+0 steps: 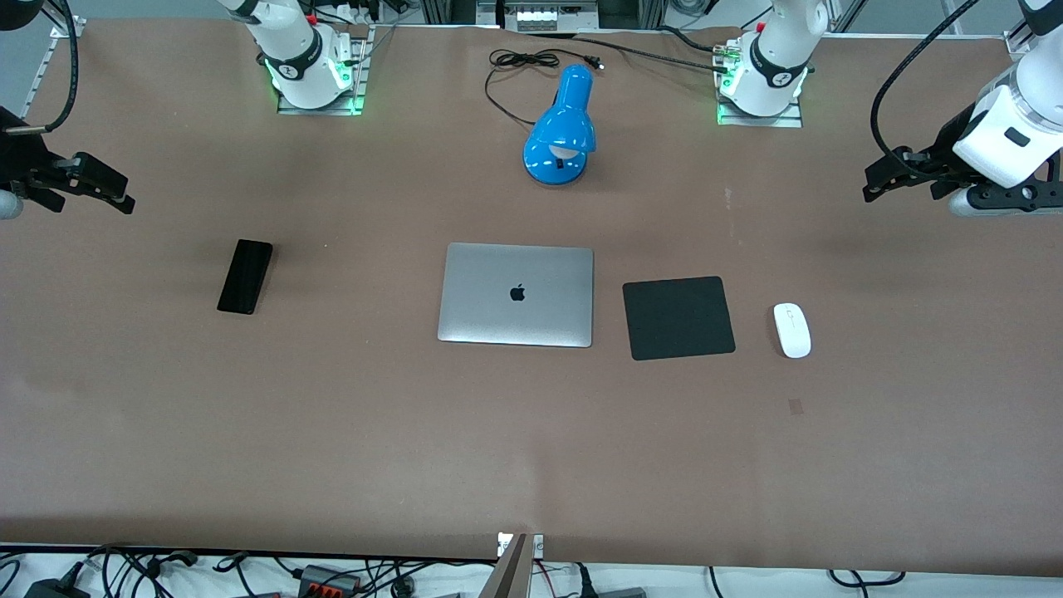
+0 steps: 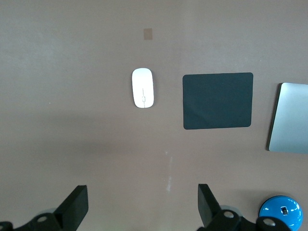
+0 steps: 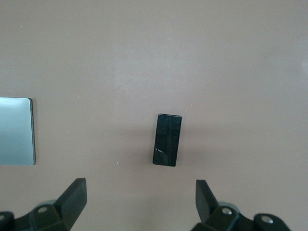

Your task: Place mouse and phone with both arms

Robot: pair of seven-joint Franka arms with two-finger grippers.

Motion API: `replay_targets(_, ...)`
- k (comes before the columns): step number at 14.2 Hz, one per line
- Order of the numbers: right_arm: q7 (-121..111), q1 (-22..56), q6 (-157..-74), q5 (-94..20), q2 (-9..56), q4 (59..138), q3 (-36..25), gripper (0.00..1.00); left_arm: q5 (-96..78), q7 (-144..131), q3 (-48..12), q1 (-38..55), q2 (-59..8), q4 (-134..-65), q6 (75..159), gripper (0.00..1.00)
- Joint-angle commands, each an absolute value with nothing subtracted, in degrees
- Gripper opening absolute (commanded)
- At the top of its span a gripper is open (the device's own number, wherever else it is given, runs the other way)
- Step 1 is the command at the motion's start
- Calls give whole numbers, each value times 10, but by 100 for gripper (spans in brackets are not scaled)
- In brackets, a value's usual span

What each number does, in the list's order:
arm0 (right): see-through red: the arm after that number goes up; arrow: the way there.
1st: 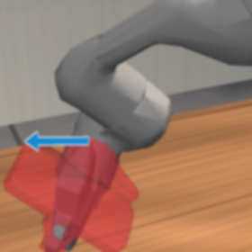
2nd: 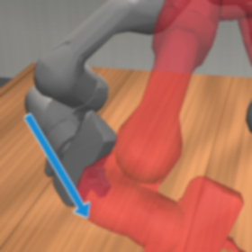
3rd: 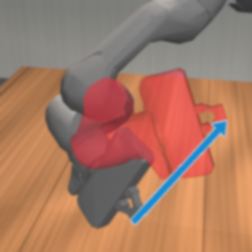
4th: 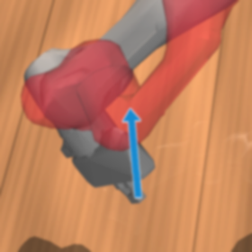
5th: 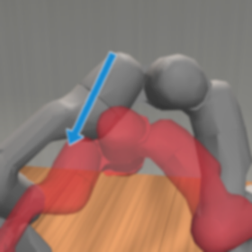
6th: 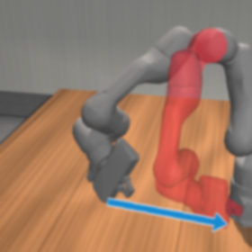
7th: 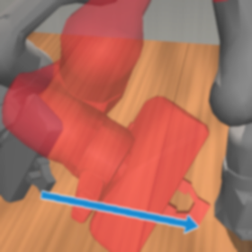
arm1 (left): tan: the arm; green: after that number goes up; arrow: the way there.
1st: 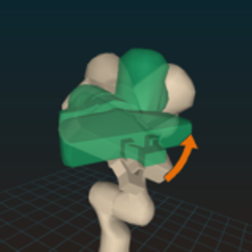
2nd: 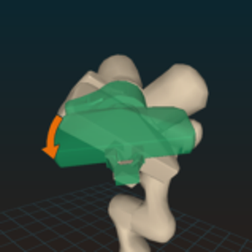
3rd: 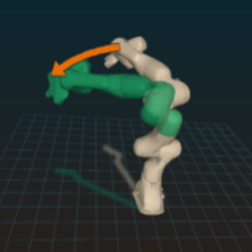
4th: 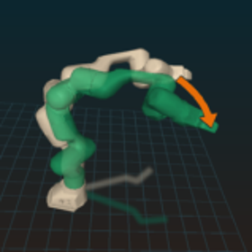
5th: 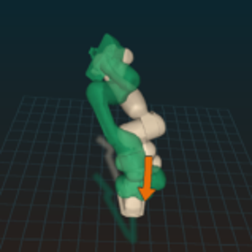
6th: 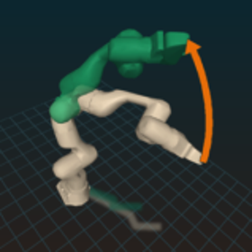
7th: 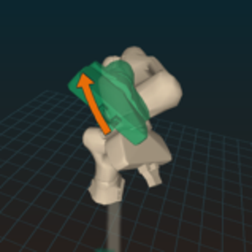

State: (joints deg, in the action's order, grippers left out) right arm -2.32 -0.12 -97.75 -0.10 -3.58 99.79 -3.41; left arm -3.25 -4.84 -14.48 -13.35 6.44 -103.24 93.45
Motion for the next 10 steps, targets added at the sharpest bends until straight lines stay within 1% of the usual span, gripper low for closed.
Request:
replay_targets(1,-24,-8,-978,0,-51,1012,-26,100,-46,-33,-146,-138,57,-1017,931,100)
replay_targets(6,-25,-9,-980,0,-44,1012,-26,100,-47,-33,-147,-137,54,-1013,931,100)
replay_targets(10,-29,-10,-977,1,12,1012,-26,100,-47,-33,-145,-138,44,-1013,933,100)
